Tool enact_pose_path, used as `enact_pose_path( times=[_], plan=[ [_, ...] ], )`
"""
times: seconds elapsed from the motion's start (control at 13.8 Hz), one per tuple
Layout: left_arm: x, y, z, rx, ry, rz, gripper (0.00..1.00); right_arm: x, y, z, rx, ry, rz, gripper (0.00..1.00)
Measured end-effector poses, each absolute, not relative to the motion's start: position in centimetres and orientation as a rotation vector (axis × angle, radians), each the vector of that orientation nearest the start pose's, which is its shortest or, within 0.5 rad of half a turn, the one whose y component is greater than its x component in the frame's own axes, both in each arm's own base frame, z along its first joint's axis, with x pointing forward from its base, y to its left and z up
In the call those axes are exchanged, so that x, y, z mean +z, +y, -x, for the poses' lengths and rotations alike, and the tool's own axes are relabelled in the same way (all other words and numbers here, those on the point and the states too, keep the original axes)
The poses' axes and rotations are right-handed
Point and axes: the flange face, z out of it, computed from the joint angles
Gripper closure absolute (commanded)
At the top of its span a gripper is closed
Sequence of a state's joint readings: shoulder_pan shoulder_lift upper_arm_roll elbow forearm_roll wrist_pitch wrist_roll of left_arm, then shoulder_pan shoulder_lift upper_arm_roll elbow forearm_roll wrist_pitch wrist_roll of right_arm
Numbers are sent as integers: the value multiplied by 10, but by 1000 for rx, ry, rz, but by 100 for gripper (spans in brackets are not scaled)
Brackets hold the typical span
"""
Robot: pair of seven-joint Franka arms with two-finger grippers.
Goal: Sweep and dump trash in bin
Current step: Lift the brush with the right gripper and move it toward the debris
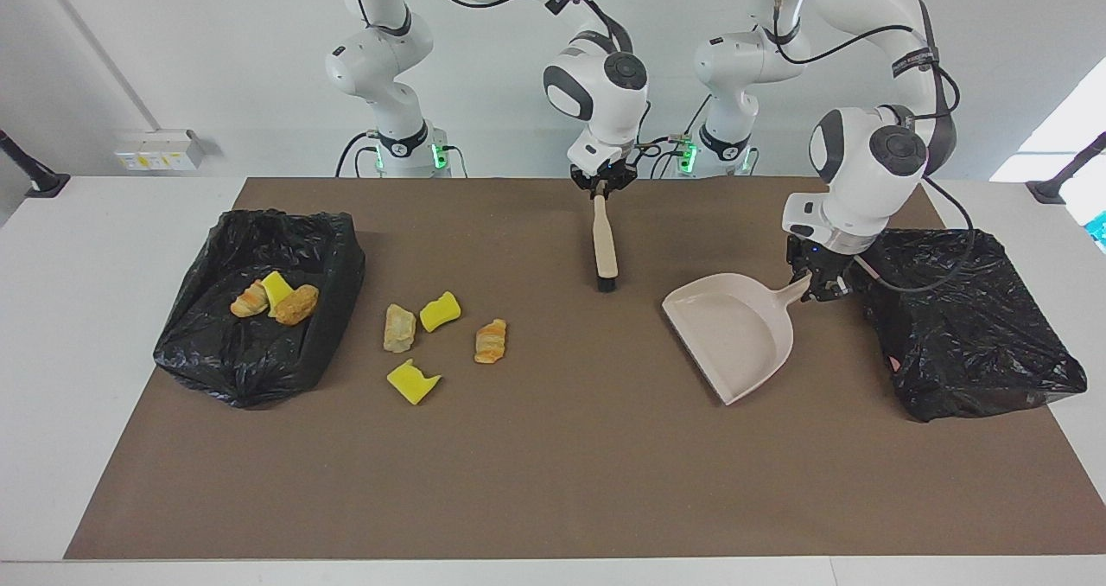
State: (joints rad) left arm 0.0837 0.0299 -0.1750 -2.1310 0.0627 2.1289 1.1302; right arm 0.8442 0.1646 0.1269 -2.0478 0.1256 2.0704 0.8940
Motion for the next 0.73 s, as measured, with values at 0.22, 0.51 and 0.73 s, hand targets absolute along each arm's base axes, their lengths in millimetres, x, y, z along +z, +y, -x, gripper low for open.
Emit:
enact_pose_path(
  times=[0.22,0.51,0.73],
  plan=[
    [391,-54,-536,64,1844,2503,100,372,461,-336,296,-22,3159,100],
    [393,-95,-532,26,1850,2482,100,416,409,-410,168,40,3130,100],
    [395,-129,-527,-17,1842,2474,100,439,334,-470,110,128,3106,100]
  ],
)
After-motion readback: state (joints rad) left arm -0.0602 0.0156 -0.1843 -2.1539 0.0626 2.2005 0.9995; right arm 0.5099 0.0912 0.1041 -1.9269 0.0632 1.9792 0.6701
